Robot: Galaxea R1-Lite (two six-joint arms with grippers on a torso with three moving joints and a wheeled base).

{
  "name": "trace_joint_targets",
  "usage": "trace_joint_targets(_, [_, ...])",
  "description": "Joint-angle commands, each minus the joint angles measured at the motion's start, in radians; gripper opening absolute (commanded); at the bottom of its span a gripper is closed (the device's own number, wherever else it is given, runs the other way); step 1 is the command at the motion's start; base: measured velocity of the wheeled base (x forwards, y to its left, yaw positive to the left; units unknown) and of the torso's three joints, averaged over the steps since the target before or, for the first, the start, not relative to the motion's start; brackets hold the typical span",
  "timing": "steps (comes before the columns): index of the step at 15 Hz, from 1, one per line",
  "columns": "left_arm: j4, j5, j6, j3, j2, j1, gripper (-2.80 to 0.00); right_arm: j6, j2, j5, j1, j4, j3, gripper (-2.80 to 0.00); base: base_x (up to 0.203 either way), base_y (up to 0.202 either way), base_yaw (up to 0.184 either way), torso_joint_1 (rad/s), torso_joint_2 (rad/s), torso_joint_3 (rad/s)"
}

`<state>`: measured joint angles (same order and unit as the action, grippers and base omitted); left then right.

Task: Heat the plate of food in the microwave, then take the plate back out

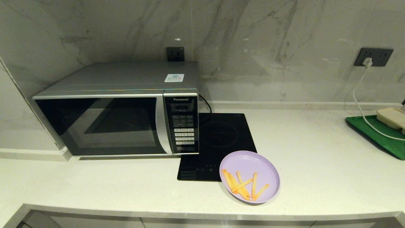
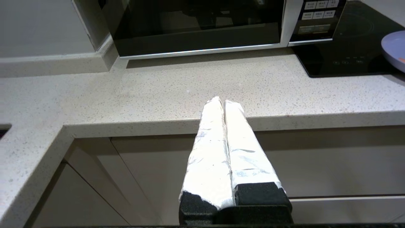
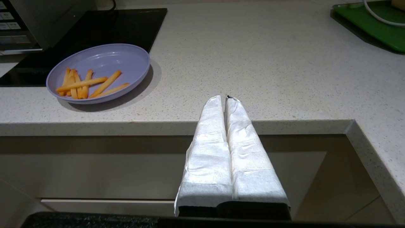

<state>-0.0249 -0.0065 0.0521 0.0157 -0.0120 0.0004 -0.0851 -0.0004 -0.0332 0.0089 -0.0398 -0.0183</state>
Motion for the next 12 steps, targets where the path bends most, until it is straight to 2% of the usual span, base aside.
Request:
trace_joint_targets(1, [-0.006,-0.011,0.009,-0.002,0.012,0.0,-2.8,-0.001,0.0,-0.001,0.0,0.0,0.0,-2.8,0.0,0.0,0.0,0.0,0.0,0.0])
trace_joint_targets(5, [-0.004,-0.003,-0.018,-0.002,0.012,0.0,-2.8,-0.001,0.0,-0.001,0.0,0.0,0.0,-2.8,0.0,0.0,0.0,0.0,0.0,0.0])
trace_joint_targets(12, [-0.006,0.0,-0.026,0.0,0.012,0.0,-2.8,-0.001,0.0,-0.001,0.0,0.0,0.0,-2.8,0.0,0.0,0.0,0.0,0.0,0.0])
